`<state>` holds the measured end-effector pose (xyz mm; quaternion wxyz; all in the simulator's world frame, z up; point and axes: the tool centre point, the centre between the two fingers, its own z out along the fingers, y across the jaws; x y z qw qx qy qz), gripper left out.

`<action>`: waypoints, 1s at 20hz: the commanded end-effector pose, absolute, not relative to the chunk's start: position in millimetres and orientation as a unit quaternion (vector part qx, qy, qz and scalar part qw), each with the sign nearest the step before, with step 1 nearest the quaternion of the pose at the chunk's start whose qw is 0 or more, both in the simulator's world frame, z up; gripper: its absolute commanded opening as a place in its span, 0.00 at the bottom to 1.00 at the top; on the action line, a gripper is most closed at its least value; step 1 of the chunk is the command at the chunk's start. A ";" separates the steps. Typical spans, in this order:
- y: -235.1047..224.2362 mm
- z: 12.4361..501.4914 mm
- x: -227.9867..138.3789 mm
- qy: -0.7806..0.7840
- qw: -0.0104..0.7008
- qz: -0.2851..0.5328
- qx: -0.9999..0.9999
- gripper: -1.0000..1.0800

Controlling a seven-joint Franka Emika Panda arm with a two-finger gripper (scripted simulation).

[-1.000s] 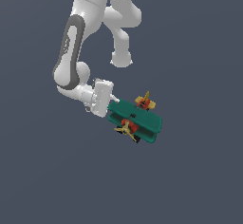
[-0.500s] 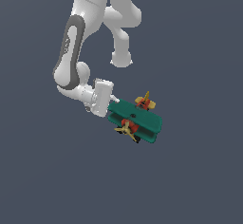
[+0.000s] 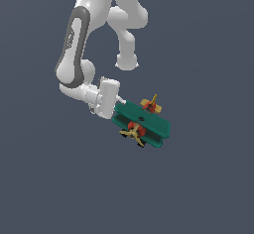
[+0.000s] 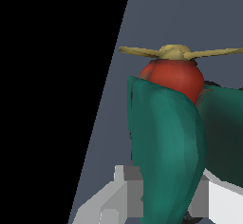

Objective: Pick up the object and move it to a goal position.

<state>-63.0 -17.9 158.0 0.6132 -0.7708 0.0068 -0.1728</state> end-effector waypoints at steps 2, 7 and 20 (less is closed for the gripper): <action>-12.2 181.0 -64.8 0.005 0.613 -0.174 -0.771 0.00; -1.3 220.7 -69.9 0.005 0.612 -0.172 -0.772 0.00; 28.4 334.4 -82.2 0.005 0.611 -0.170 -0.773 0.00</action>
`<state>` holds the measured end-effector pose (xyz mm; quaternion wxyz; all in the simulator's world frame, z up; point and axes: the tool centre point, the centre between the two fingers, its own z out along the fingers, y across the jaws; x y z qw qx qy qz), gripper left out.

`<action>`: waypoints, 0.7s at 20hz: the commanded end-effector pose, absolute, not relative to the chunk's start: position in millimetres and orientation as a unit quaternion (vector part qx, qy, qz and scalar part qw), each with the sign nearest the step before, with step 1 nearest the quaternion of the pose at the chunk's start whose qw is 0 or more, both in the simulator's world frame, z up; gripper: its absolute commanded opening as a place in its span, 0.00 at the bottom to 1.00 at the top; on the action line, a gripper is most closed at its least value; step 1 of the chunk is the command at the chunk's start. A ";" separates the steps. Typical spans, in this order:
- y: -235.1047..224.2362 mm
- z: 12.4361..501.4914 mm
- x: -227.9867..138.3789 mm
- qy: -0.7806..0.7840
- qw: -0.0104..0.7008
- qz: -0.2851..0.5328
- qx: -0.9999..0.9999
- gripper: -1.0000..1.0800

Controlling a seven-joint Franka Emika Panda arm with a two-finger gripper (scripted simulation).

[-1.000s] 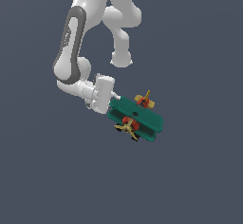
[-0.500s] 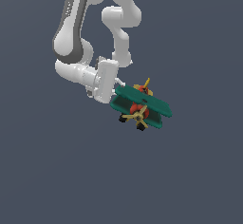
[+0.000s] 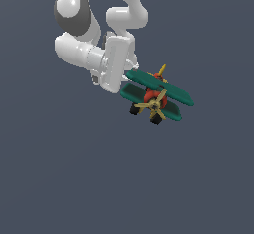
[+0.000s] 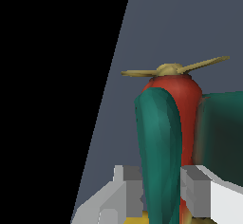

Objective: Pick up the object and move it to a goal position.

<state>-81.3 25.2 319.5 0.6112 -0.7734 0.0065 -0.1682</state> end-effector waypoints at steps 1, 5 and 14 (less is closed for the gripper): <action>30.2 342.3 -82.9 0.005 0.611 -0.170 -0.773 0.00; 37.5 373.1 -85.6 0.005 0.611 -0.170 -0.773 0.00; 53.1 447.5 -91.9 0.005 0.612 -0.172 -0.772 0.00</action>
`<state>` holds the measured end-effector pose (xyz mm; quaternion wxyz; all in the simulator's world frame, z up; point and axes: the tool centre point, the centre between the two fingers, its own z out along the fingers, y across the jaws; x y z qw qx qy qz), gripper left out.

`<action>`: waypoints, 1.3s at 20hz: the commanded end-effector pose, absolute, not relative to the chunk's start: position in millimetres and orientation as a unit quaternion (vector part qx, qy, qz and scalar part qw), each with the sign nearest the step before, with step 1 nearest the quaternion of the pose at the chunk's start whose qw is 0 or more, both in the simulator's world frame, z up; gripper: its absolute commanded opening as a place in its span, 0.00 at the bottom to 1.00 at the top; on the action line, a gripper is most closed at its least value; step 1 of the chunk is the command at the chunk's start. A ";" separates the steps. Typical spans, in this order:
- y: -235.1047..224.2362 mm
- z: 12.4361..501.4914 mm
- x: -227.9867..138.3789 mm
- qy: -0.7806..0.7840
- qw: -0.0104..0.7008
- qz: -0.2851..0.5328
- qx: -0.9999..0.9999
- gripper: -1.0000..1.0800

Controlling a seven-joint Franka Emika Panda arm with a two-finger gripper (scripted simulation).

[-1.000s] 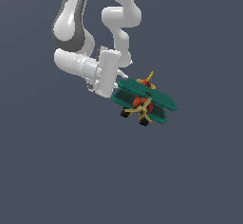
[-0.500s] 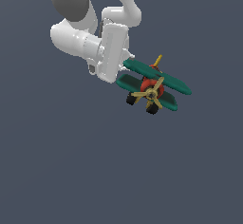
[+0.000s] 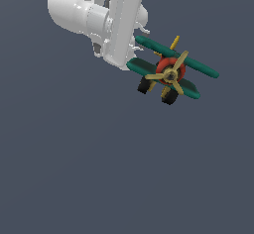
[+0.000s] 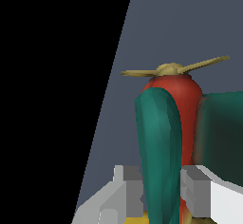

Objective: Pick up the object and move it to a goal position.

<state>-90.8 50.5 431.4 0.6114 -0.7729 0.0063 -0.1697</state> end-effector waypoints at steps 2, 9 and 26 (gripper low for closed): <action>56.3 464.2 -93.3 0.005 0.612 -0.173 -0.772 0.00; 65.7 514.6 -97.0 0.005 0.613 -0.175 -0.770 0.00; 71.3 543.6 -96.5 0.005 0.613 -0.175 -0.770 0.00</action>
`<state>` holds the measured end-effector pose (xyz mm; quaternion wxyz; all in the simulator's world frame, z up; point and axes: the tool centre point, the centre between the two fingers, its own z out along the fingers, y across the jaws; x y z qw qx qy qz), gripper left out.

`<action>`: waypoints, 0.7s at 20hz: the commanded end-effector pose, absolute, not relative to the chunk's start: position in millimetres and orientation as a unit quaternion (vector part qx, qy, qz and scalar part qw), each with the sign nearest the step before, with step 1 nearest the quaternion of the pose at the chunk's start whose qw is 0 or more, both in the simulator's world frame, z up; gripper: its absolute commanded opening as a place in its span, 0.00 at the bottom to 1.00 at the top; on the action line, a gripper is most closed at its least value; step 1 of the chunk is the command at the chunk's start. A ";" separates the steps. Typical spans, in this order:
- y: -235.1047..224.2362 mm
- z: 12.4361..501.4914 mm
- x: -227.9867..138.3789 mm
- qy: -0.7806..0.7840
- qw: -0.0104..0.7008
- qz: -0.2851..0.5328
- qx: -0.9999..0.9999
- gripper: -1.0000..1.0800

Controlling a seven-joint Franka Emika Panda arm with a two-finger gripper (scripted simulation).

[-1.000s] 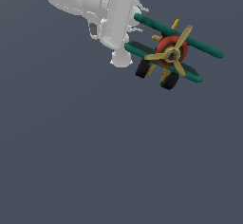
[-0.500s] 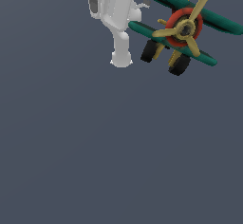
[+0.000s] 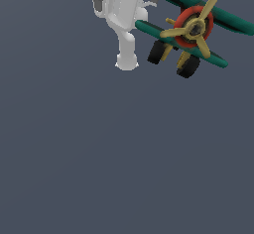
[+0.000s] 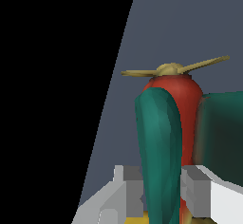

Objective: Pick up the object and move it to a goal position.

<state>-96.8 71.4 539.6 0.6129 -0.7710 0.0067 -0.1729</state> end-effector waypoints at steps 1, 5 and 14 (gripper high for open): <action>71.5 545.0 -95.4 0.005 0.613 -0.175 -0.770 0.00; 73.1 555.1 -88.8 0.005 0.613 -0.175 -0.770 0.00; 74.5 570.3 -77.6 0.005 0.613 -0.175 -0.770 0.00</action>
